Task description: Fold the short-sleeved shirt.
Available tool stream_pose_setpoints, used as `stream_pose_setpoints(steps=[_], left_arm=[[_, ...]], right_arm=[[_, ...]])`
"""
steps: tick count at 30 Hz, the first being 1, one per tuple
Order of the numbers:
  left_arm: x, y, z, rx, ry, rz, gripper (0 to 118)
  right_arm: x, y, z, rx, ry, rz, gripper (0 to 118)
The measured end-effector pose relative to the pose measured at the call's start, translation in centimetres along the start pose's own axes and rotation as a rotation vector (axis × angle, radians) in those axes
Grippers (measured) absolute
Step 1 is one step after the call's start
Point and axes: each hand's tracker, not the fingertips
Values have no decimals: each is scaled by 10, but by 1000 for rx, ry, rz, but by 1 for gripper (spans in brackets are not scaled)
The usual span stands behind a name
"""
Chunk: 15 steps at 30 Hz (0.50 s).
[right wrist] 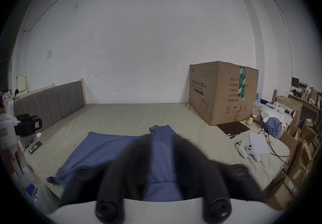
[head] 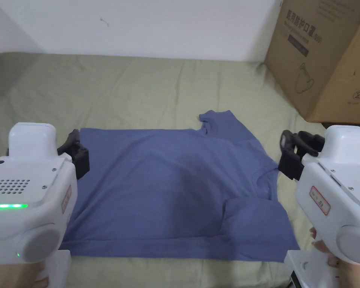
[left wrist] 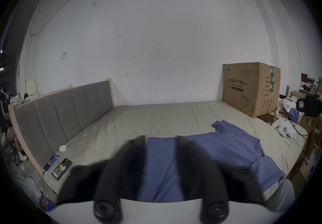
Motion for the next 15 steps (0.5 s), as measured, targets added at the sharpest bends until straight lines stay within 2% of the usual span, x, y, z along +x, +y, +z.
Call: stream_pose_setpoints(steps=[1, 2, 9, 12, 15], left_arm=[[1, -2, 0, -5, 0, 7, 0], [2, -4, 0, -10, 1, 15, 0], [-2, -10, -1, -31, -26, 46, 0], [-9, -5, -1, -40, -18, 73, 0], [-23, 2, -8, -146, -3, 81, 18]], right_arm=[[-1, -1, 1, 0, 2, -18, 7], [0, -1, 1, 2, 10, -34, 0], [1, -3, -1, -19, 1, -84, 0], [1, -4, -2, -25, -2, -70, 0], [3, -6, -2, -37, 6, -66, 0]])
